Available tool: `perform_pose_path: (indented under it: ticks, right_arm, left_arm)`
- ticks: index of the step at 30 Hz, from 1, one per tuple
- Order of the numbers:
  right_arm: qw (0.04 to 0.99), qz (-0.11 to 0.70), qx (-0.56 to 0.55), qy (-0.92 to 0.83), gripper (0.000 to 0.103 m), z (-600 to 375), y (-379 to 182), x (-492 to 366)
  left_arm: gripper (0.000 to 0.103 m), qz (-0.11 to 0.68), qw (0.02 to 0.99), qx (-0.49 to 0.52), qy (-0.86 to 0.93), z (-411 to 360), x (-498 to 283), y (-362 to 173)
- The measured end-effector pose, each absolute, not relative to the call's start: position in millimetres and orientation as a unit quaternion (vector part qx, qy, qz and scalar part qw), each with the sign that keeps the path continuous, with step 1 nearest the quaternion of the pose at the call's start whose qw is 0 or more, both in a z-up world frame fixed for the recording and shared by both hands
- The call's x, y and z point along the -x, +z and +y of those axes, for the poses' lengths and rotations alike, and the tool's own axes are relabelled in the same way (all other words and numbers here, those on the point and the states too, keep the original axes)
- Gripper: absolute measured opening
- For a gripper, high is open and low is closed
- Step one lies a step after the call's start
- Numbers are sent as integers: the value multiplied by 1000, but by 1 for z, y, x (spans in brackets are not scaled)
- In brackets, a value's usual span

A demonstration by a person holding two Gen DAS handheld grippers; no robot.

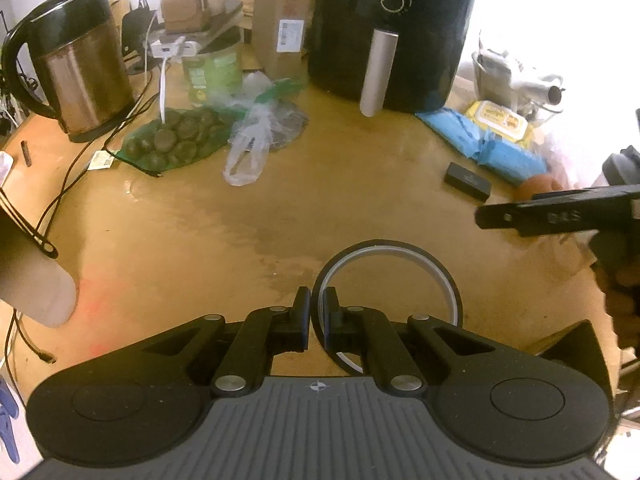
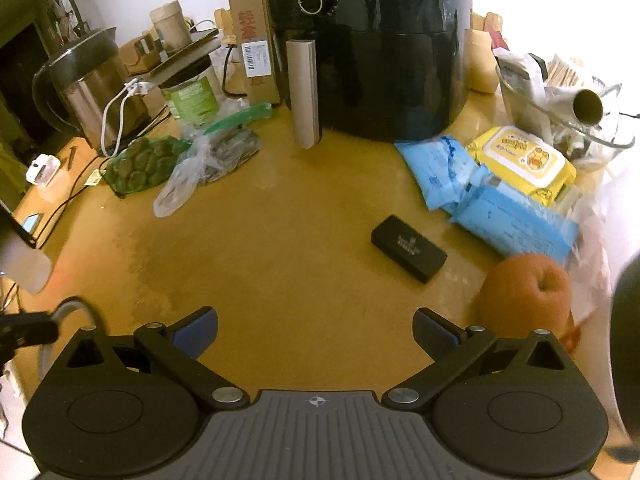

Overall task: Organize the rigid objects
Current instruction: 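Lower the right gripper onto the small black rectangular case and close it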

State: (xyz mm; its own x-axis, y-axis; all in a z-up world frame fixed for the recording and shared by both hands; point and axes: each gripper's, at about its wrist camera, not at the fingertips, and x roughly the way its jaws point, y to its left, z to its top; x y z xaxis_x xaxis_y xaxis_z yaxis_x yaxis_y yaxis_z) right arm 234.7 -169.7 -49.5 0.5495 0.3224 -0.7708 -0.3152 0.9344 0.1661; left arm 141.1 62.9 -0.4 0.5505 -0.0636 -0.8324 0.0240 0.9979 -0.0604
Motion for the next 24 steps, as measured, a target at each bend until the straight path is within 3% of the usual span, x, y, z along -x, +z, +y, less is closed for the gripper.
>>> perform_pose_path:
  ticks: [24]
  right_arm:
    - [915, 380, 52, 124, 90, -153, -96, -303]
  left_arm:
    - [7, 477, 877, 62, 7, 93, -103, -1]
